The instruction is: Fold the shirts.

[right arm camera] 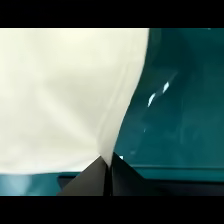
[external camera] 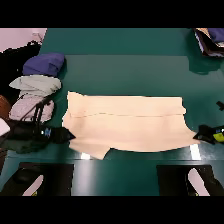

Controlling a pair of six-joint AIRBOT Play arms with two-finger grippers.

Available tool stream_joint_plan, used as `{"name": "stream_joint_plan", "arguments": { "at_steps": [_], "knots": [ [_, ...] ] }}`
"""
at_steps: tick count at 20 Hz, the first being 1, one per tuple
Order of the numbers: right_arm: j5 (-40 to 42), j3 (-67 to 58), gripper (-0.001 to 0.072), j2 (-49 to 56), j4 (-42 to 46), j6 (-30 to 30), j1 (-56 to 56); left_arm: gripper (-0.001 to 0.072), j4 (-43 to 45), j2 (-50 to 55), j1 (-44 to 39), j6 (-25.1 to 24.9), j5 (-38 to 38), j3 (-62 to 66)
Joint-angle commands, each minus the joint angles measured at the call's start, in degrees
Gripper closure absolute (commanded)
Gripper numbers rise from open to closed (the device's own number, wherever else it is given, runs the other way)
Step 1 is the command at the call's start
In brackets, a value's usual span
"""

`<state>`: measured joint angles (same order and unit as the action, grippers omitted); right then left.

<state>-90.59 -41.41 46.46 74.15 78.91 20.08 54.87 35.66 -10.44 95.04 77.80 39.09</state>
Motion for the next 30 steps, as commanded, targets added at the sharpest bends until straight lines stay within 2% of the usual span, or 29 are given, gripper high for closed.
{"name": "stream_joint_plan", "arguments": {
  "at_steps": [1,5,9,12,15,16,17,18,19,23,24,25,26,28,29,30],
  "knots": [
    [2.7,-8.1,0.0697,6.2,-1.1,2.3,-3.8,0.0682,7.6,9.0,0.0,-4.0,-5.9,8.2],
    [5.1,-19.8,0.0696,20.5,-1.2,3.2,-7.3,0.0682,10.7,24.3,0.0,-5.2,-18.2,15.0],
    [5.4,-28.3,0.0696,33.1,-1.2,3.2,-9.8,0.0682,10.6,38.0,0.1,-5.0,-24.8,21.3],
    [6.4,-33.6,0.0695,39.8,-2.9,3.4,-10.5,0.0681,10.6,43.5,0.1,-5.0,-29.4,25.2],
    [8.0,-38.2,0.0694,45.1,-10.8,3.2,-9.6,0.0679,10.6,44.9,0.1,-5.0,-30.5,28.2],
    [8.5,-39.6,0.0667,46.5,-13.2,3.0,-9.1,0.0601,10.8,44.9,0.1,-5.0,-30.3,28.8],
    [9.1,-40.9,0.0459,47.6,-14.5,3.0,-8.6,0.03,10.8,44.9,0.1,-5.0,-30.3,29.0],
    [9.2,-41.9,0.0283,48.4,-14.7,3.0,-8.2,0.0139,10.9,44.9,0.1,-5.0,-30.0,29.3],
    [9.1,-42.6,0.0247,48.7,-14.6,3.0,-7.8,0.0169,10.9,44.9,0.1,-5.0,-29.0,29.7],
    [3.2,-40.8,0.025,48.6,-14.5,-2.1,-4.1,0.0172,10.9,44.7,0.1,-7.0,-19.0,32.9],
    [2.0,-39.2,0.025,48.6,-14.4,-3.5,-2.8,0.0231,10.5,44.7,0.1,-7.2,-16.6,33.1],
    [1.7,-37.3,0.025,48.6,-14.5,-3.6,-1.6,0.0491,10.4,44.8,0.1,-7.5,-15.0,33.1],
    [2.3,-34.8,0.025,48.6,-14.5,-3.7,0.0,0.0676,10.4,44.8,0.1,-8.9,-13.9,33.1],
    [4.2,-29.9,0.0245,48.6,-14.8,-5.1,2.2,0.0671,9.7,44.8,0.1,-9.1,-13.7,33.1],
    [5.3,-27.7,0.0197,48.6,-14.8,-6.2,2.7,0.0671,8.4,44.8,0.1,-9.1,-14.0,33.1],
    [6.6,-25.6,0.0196,48.6,-15.3,-8.1,2.7,0.0671,7.0,44.9,0.0,-9.1,-14.8,33.0]
  ]
}}
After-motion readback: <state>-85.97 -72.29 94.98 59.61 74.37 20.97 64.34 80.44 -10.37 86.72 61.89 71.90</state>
